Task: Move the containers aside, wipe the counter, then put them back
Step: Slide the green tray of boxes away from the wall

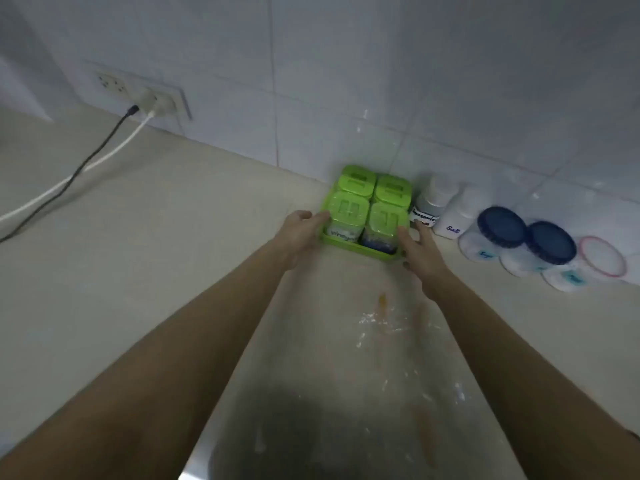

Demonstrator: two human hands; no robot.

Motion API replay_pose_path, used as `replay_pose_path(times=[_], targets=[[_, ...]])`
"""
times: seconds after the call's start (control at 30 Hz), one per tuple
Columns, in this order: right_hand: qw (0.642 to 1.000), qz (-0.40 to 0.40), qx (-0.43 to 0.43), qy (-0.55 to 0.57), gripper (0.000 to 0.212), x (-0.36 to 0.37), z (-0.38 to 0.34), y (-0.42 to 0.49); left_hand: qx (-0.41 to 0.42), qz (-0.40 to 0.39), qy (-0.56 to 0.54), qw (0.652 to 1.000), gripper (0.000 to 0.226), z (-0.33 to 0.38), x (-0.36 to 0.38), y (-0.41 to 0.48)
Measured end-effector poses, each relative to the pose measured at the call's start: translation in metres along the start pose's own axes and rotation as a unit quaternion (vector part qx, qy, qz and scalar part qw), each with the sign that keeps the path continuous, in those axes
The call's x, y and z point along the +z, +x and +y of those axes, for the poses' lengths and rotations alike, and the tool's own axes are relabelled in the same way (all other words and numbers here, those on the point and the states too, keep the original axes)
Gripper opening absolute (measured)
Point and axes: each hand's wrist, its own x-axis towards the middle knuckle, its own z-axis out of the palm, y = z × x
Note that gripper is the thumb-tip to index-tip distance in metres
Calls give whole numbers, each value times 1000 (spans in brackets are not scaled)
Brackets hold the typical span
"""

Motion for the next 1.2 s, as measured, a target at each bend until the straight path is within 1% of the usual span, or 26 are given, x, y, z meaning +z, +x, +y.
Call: replay_pose_path(times=[0.03, 0.1, 0.17, 0.23, 0.3, 0.33, 0.43, 0.47, 0.5, 0.57, 0.7, 0.8, 0.83, 0.97, 1.07, 1.2], targets=[[999, 3, -7, 35, 39, 3, -5, 1, 1, -1, -1, 1000, 70, 2, 3, 1], [998, 10, -4, 55, 48, 6, -5, 10, 4, 3, 12, 1000, 73, 2, 10, 4], [998, 29, 8, 54, 51, 9, 1, 21, 9, 9, 20, 1000, 64, -1, 16, 10], [998, 40, 25, 41, 49, 7, 5, 27, 13, 24, 25, 999, 56, 1, 18, 11], [997, 36, 39, 49, 48, 6, 7, 24, 3, 21, 38, 999, 54, 4, 14, 9], [997, 32, 45, 52, 52, 6, 6, 23, -8, 16, 38, 999, 53, 5, 10, 6], [997, 27, 46, 49, 73, 13, 3, 18, -35, 2, 20, 999, 46, 5, -8, -9], [998, 16, 39, 49, 73, 17, 0, 14, -43, 8, 17, 999, 45, 4, -17, -17], [999, 3, 27, 43, 67, 24, -4, 8, -48, 15, 13, 999, 44, 2, -27, -23], [998, -39, 20, 37, 51, 41, -13, -6, -50, 24, 4, 998, 41, -3, -51, -38], [992, -114, 25, 38, 42, 92, -24, -30, -39, 74, -3, 997, 44, -8, -114, -74], [983, -174, 29, 43, 27, 135, -23, -53, -40, 112, 3, 993, 47, -19, -161, -101], [981, -192, 25, 34, 25, 149, -23, -62, -42, 125, 1, 991, 47, -25, -177, -111], [969, -245, 18, 13, 34, 198, -20, -92, -52, 174, -20, 983, 46, -49, -228, -153], [962, -273, -1, 8, 34, 223, -17, -108, -57, 201, -42, 977, 41, -64, -247, -182], [957, -291, -14, 2, 34, 237, -12, -119, -59, 221, -56, 972, 37, -78, -257, -201]])
